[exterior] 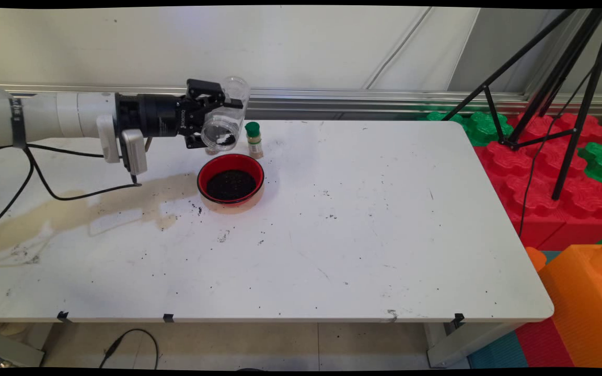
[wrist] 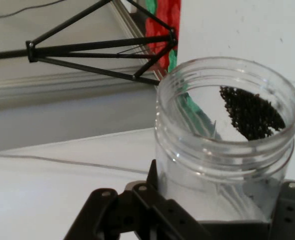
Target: Pour the black seasoning powder in the red bowl
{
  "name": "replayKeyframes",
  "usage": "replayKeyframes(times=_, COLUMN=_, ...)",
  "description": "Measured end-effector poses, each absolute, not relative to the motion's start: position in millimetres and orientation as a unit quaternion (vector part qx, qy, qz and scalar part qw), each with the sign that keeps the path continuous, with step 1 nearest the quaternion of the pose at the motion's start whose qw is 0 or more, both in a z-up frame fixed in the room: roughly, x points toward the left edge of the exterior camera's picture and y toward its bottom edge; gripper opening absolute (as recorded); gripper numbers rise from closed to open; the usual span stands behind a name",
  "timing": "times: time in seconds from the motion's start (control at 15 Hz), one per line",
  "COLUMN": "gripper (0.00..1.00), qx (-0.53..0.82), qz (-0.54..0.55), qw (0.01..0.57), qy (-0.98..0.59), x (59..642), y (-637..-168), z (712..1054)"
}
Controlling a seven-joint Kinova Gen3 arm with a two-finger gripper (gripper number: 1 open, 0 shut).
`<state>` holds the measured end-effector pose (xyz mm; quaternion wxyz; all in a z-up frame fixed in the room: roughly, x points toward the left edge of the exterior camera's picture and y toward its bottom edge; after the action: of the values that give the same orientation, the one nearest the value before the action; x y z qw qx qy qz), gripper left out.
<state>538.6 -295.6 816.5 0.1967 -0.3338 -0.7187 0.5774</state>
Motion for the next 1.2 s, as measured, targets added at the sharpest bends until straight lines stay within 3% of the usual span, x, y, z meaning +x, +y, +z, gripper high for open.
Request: replayKeyframes(times=1.2, gripper=0.00, qx=-0.018, qz=0.440, qw=0.450, qy=-0.777, x=532.8, y=-293.0, z=864.7)
